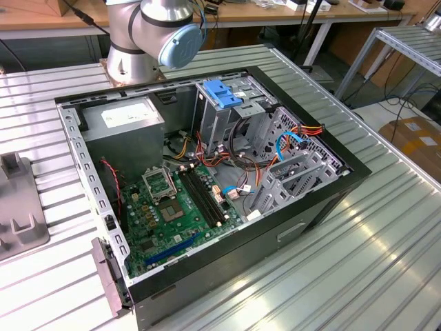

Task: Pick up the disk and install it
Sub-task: 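Pick up the disk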

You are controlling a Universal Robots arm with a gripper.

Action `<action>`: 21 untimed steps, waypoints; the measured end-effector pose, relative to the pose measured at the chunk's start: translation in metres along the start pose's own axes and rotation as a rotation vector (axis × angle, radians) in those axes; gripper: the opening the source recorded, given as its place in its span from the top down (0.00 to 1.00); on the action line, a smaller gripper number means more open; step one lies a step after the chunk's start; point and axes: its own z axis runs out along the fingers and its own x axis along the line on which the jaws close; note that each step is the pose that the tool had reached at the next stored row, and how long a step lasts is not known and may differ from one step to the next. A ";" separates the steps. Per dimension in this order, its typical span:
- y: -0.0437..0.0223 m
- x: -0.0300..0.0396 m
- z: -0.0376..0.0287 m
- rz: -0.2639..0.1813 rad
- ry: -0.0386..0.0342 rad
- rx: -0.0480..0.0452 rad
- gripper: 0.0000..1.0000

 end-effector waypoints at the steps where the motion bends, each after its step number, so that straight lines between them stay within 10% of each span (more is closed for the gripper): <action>1: 0.0000 0.0000 -0.0002 0.000 0.0000 0.0000 0.63; 21: 0.0003 -0.0007 -0.0066 0.000 0.0000 0.0000 0.63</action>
